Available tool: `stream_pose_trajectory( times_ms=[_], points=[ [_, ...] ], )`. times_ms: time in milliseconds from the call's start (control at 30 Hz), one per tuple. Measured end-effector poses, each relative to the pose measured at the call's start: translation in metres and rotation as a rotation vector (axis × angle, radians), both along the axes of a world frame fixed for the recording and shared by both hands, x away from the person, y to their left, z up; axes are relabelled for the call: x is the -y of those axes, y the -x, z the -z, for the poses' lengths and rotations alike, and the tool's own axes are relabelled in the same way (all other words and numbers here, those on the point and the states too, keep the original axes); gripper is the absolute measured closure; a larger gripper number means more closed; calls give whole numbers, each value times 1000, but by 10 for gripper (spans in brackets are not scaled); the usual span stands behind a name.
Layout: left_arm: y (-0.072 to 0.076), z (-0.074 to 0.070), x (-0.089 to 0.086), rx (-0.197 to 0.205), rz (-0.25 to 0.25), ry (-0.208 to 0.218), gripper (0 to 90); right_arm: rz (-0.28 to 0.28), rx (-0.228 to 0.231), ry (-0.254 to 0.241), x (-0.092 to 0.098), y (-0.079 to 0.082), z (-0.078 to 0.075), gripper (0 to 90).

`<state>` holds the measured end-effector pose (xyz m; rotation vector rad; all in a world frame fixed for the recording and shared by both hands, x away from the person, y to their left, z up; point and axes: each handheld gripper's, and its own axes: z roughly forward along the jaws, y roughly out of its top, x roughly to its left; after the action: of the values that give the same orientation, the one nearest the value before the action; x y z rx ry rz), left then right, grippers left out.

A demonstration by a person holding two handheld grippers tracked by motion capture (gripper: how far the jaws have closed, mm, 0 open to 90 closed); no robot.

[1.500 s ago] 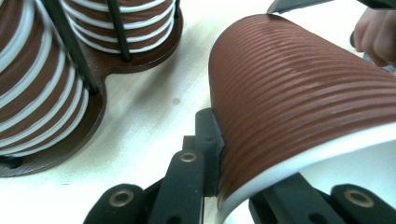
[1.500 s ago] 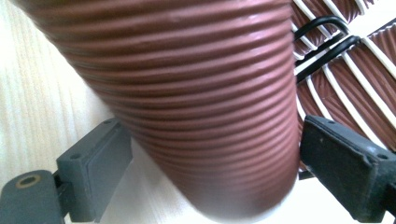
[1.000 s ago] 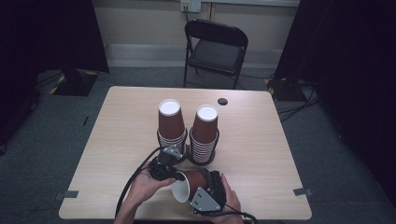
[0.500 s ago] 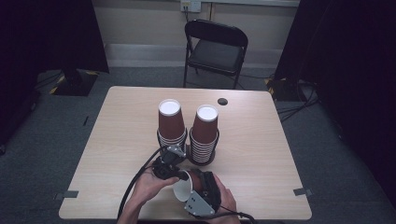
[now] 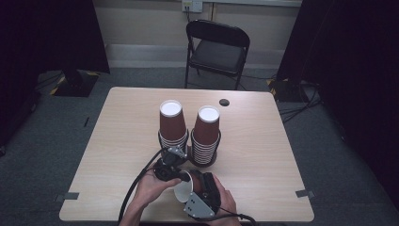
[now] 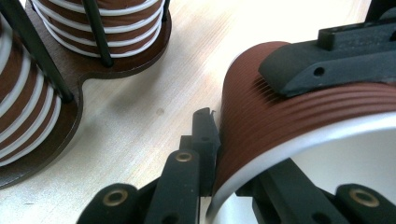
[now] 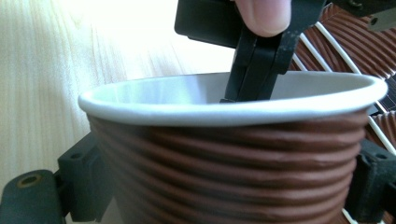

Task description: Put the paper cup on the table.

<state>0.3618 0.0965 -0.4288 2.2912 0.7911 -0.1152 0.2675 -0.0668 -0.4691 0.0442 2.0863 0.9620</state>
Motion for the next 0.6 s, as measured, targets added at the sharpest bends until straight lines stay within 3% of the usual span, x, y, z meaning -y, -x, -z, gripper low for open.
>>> stream_pose_trajectory(
  times_ms=[267,400,600],
  points=[
    [5,4,-6,31,-40,92,816,1,-45,-55,5,-1,-3,108],
    [8,3,-7,74,-45,113,798,12,-67,-93,7,-2,-5,109],
    [10,1,-12,108,-67,151,751,21,-96,-120,12,-6,-6,113]
  ],
)
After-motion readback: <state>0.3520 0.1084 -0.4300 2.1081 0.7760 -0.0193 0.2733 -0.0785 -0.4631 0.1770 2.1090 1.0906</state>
